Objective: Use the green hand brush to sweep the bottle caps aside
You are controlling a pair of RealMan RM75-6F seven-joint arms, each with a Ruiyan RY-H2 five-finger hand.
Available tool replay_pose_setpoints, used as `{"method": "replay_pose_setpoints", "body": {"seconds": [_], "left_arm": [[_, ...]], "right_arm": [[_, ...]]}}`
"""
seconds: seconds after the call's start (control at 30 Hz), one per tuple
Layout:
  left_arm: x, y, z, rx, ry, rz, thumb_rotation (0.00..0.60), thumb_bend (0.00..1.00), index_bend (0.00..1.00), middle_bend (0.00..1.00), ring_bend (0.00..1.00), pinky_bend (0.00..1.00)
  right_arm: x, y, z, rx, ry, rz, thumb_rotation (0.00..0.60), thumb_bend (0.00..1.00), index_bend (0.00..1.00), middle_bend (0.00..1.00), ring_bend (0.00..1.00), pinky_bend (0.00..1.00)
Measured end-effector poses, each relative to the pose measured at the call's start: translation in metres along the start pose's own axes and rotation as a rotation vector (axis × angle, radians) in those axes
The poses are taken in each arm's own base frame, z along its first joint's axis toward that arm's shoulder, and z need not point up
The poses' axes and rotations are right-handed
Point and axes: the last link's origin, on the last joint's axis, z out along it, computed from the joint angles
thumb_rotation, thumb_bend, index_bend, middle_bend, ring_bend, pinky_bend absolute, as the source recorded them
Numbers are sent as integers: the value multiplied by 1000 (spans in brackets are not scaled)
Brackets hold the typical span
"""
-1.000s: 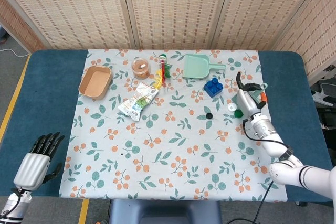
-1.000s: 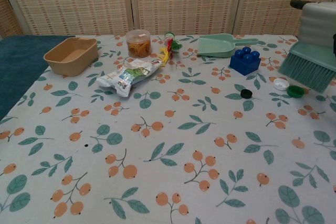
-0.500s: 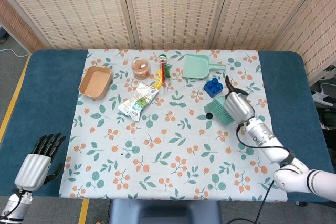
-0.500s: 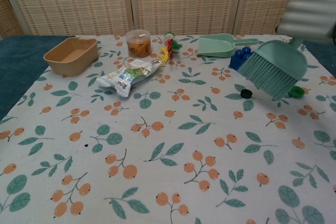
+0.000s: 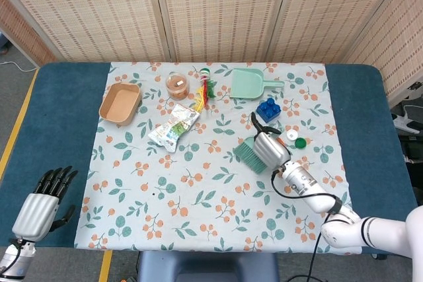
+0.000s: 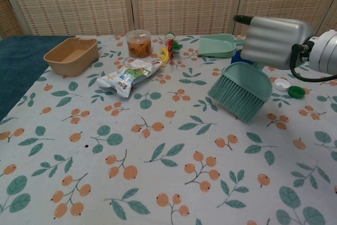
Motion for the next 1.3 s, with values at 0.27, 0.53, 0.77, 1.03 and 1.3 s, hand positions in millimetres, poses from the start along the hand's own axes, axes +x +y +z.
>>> {"method": "replay_pose_setpoints", "body": {"seconds": [0.27, 0.53, 0.77, 1.03, 1.3], "left_arm": [[-4, 2, 2, -3, -11, 10, 600, 388, 0, 0, 0, 73], [-7, 4, 3, -2, -22, 23, 600, 389, 0, 0, 0, 73], [-10, 5, 3, 0, -25, 30, 600, 389, 0, 0, 0, 72], [-14, 6, 5, 1, -40, 42, 600, 388, 0, 0, 0, 72], [-15, 7, 5, -1, -40, 45, 600, 388, 0, 0, 0, 72]], "right_arm": [[-24, -2, 4, -20, -101, -80, 600, 505, 1000, 866, 613, 96], [-53, 0, 0, -33, -211, -182, 600, 504, 1000, 866, 613, 96], [-75, 3, -5, -26, -264, -257, 600, 504, 1000, 866, 614, 96], [-108, 14, -11, -38, -344, -336, 600, 504, 1000, 866, 614, 96], [-122, 27, -20, -97, -379, -289, 600, 504, 1000, 866, 613, 96]]}}
